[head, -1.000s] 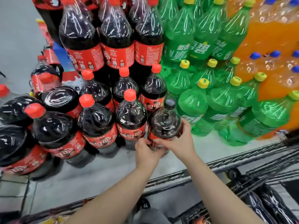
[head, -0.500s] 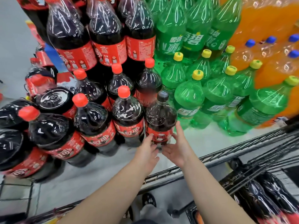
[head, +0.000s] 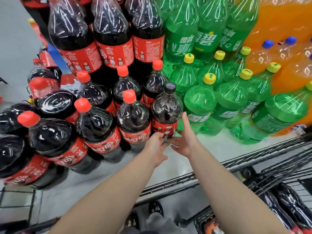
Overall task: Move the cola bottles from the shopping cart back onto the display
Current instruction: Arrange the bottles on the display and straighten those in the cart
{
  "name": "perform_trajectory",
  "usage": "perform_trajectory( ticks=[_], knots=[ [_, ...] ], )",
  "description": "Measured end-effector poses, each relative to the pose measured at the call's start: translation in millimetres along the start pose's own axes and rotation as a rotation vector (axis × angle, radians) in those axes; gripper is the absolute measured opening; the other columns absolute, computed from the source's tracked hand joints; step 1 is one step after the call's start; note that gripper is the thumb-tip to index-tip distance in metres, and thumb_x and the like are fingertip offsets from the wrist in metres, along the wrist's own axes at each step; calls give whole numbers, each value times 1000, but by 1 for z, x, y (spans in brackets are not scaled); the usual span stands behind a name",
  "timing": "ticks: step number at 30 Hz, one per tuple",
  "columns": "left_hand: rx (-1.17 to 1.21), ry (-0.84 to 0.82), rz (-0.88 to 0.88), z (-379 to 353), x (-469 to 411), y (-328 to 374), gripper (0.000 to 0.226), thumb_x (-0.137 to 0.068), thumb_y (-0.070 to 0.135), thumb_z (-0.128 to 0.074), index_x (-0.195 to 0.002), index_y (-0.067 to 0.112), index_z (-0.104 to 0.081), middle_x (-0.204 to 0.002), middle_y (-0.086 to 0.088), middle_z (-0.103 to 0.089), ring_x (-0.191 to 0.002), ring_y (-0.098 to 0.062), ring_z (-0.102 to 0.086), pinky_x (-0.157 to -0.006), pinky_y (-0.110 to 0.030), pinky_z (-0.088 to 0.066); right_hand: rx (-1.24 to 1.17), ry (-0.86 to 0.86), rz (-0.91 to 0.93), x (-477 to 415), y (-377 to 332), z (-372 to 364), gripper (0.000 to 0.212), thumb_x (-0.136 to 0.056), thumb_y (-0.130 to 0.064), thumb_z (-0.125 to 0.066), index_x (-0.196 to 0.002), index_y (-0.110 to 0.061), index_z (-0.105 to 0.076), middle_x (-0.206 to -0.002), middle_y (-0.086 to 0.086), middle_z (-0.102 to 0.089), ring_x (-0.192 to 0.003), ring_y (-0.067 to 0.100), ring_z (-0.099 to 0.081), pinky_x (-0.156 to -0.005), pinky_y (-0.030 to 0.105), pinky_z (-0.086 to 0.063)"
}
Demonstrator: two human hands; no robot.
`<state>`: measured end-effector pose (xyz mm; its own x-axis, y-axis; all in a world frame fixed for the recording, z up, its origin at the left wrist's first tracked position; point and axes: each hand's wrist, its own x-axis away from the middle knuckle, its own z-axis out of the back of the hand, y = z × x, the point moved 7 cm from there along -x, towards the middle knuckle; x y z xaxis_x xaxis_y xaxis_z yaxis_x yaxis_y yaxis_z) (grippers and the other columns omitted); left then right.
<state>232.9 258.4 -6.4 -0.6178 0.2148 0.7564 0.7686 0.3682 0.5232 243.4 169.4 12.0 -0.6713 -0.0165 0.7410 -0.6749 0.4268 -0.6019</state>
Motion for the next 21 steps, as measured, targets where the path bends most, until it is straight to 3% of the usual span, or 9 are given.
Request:
perform_trajectory(
  ticks=[2, 4, 6, 8, 11, 12, 14, 17, 21],
  knots=[
    [-27, 13, 6, 1, 0, 1, 21, -98, 22, -36, -103, 19, -56, -133, 6, -50, -132, -16, -43, -114, -60, -2, 4, 8, -26, -2, 2, 4, 66, -78, -82, -38, -86, -17, -51, -100, 13, -65, -94, 20, -62, -68, 32, -42],
    [-70, 27, 11, 5, 3, -2, 27, -98, 24, -38, -118, 17, -55, -142, 6, -48, -132, -15, -43, -114, -58, -5, -7, 5, -37, -4, 6, 6, 69, -74, -83, -42, -94, -18, -55, -105, 12, -65, -97, 21, -61, -77, 35, -41],
    [-119, 19, 10, 9, 7, -4, 25, -98, 25, -40, -114, 18, -58, -134, 6, -54, -133, -16, -44, -114, -55, -11, -22, 13, -27, -5, 11, 7, 69, -74, -80, -48, -107, -20, -57, -103, 9, -65, -97, 20, -60, -82, 36, -41],
    [-173, -10, 2, 10, 15, -4, 21, -97, 23, -42, -100, 20, -62, -121, 5, -59, -132, -19, -45, -114, -50, -15, -51, 48, 14, -2, 16, 10, 60, -79, -69, -55, -114, -20, -57, -104, 6, -64, -93, 18, -59, -77, 33, -43],
    [-225, -22, -52, 14, 25, -2, 30, -98, 25, -43, -123, 17, -55, -130, 3, -57, -129, -22, -48, -111, -46, -22, -167, 131, 100, 7, 26, 20, 32, -89, -46, -58, -104, -17, -59, -97, 3, -63, -85, 15, -58, -75, 28, -45],
    [-235, -28, -74, 15, 29, -1, 28, -98, 24, -43, -121, 17, -55, -124, 4, -60, -126, -22, -50, -108, -45, -26, -220, 165, 128, 12, 29, 24, 26, -91, -40, -57, -102, -16, -59, -92, 2, -62, -81, 13, -58, -72, 26, -45],
    [-272, -47, -109, 15, 40, 1, 14, -97, 22, -44, -100, 20, -58, -103, 5, -63, -114, -21, -57, -103, -42, -34, -302, 236, 201, 27, 35, 32, 16, -94, -32, -53, -94, -17, -58, -84, 0, -60, -71, 11, -55, -63, 22, -43],
    [-289, -139, -113, 11, 61, -4, 13, -97, 20, -46, -89, 21, -55, -92, 3, -62, -88, -16, -61, -91, -38, -44, -364, 382, 335, 59, 48, 49, 14, -94, -29, -52, -85, -18, -56, -75, -2, -58, -59, 8, -50, -50, 18, -38],
    [-315, -274, -84, 0, 82, -26, 8, -95, 17, -49, -91, 20, -55, -83, 3, -62, -77, -14, -61, -74, -31, -47, -430, 600, 529, 113, 89, 81, 11, -92, -23, -57, -83, -16, -57, -67, 0, -56, -45, 6, -47, -41, 17, -33]
  ],
)
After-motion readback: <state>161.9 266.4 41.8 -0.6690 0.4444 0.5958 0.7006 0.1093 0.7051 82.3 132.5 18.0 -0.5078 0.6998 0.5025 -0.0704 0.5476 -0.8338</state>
